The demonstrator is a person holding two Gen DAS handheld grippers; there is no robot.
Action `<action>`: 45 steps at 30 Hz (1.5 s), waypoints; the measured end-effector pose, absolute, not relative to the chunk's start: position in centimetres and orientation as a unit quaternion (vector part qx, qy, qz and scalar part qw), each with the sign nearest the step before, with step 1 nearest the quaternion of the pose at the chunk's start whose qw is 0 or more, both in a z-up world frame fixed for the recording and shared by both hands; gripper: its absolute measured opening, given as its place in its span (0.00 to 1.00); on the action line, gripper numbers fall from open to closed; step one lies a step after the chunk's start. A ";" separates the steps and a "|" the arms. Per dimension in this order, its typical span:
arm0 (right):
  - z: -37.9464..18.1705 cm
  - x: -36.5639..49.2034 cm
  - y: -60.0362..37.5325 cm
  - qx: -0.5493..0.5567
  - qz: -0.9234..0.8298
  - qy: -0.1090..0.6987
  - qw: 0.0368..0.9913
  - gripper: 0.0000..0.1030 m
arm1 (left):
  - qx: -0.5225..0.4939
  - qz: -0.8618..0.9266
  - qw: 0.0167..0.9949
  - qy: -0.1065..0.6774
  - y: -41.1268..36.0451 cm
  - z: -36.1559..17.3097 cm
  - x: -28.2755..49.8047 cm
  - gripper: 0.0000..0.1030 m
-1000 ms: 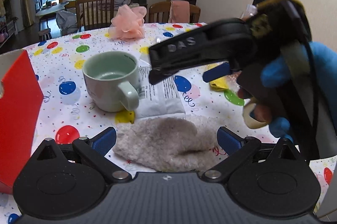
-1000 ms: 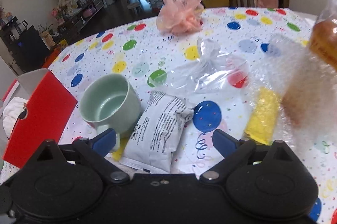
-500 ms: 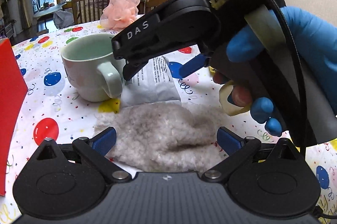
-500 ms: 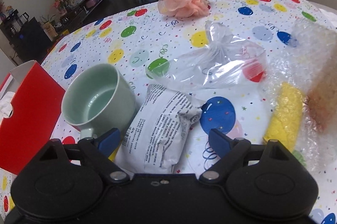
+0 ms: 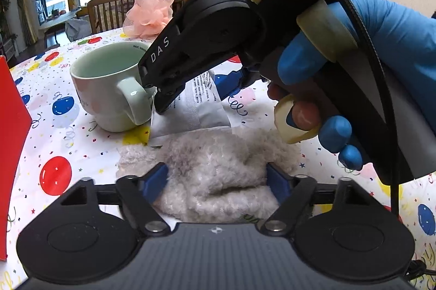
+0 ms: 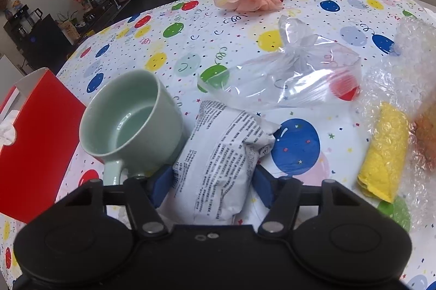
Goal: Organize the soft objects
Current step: 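Grasp the grey plush with the left gripper while the right gripper grasps the white packet, then carry the plush and packet over the box with both grippers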
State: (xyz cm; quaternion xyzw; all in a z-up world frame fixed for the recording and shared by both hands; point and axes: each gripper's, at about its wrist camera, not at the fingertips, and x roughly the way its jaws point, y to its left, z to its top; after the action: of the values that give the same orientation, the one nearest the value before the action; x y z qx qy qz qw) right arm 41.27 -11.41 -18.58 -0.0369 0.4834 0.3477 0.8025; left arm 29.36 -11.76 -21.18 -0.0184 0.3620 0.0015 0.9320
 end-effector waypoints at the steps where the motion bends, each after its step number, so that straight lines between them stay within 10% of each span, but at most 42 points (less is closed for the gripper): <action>1: -18.6 41.3 -11.4 -0.036 0.347 0.484 0.803 0.58 | -0.020 0.001 0.931 0.363 -11.7 -21.1 29.3 0.66; 9: -18.1 40.9 -11.6 -0.020 0.353 0.482 0.801 0.34 | -0.009 0.007 0.929 0.369 -11.6 -20.3 28.7 0.32; 45: -2.6 32.3 -14.9 0.007 0.403 0.382 0.832 0.27 | -0.069 -0.004 0.957 0.281 -3.9 -6.9 18.7 0.30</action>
State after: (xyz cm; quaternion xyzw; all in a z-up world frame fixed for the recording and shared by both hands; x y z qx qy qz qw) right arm 32.28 -14.87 -2.62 0.0072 0.3819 0.4032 0.8316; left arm 18.69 -3.92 -6.90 -0.0689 0.2813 -0.0038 0.9571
